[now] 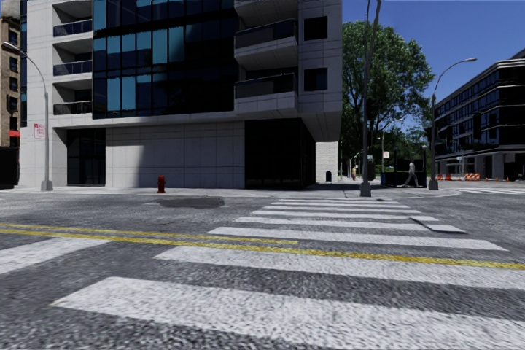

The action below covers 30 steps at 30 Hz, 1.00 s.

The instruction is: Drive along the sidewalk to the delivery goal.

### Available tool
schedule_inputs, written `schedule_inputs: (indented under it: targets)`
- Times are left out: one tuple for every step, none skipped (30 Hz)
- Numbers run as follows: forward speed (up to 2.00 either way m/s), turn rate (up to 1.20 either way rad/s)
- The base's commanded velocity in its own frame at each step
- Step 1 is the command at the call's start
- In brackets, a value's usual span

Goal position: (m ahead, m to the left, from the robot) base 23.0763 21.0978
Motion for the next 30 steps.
schedule_inputs:
  targets:
    - [2.0, 0.0]
    - [2.0, 0.0]
    - [2.0, 0.0]
    - [2.0, 0.0]
    - [2.0, 0.0]
    - [2.0, 0.0]
    - [2.0, 0.0]
    - [2.0, 0.0]
    - [2.0, 0.0]
    - [2.0, 0.0]
    - [2.0, 0.0]
    - [2.0, -0.37]
    - [2.0, -0.86]
    - [2.0, -1.2]
    - [2.0, -1.2]
    - [2.0, -1.2]
    - [2.0, -1.2]
    - [2.0, -1.2]
    - [2.0, -1.2]
    - [2.0, -1.2]
    - [2.0, -1.2]
    - [2.0, -1.2]
    - [2.0, -1.15]
    - [2.0, -0.07]
    - [2.0, -0.07]
    - [2.0, 0.0]
    - [2.0, 0.0]
    - [2.0, 0.0]
    - [2.0, 0.0]
    - [2.0, 0.0]
